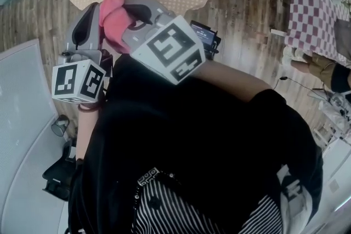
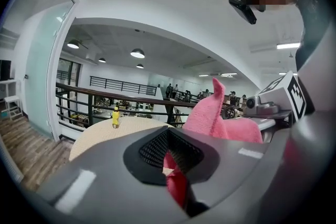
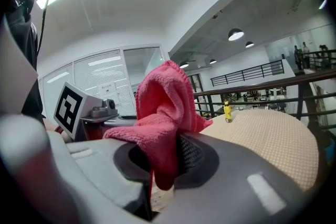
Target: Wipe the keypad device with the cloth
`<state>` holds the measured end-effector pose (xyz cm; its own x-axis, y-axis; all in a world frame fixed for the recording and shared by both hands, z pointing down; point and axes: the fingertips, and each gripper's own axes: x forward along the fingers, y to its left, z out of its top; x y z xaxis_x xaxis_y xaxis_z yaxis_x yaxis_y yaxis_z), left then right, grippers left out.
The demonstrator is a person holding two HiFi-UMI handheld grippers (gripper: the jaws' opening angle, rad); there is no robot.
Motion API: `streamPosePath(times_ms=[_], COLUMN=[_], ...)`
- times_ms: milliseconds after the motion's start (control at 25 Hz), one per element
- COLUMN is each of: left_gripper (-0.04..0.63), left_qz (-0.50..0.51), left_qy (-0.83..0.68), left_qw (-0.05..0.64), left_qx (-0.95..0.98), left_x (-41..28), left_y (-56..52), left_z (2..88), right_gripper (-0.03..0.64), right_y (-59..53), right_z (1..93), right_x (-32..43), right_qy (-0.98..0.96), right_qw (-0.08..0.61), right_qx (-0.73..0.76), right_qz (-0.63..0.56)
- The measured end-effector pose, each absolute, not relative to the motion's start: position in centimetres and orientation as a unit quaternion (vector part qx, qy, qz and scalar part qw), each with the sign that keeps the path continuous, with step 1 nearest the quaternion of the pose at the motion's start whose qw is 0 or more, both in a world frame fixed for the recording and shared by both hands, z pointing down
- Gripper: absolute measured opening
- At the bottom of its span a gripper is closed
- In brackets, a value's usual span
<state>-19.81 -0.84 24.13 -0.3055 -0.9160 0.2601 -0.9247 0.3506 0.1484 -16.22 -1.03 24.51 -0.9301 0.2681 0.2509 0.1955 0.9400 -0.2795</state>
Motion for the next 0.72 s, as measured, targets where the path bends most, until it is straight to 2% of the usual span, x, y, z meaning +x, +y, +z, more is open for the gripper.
streamPosePath(times_ms=[400,720], left_gripper=[0.000,-0.002], left_qz=[0.031,0.039], left_qy=[-0.766,-0.754], left_qw=[0.140,0.118], left_qx=[0.627,0.645], left_x=[-17.7,-19.2], left_y=[-6.0,-8.7], left_z=[24.1,23.7], right_gripper=[0.064,0.064], right_y=[-5.7,-8.1], right_z=[24.5,24.2], right_x=[-14.2,-15.6], right_qy=[-0.981,-0.985], right_qw=[0.123,0.119], right_qx=[-0.047,0.004], right_qz=[0.144,0.124])
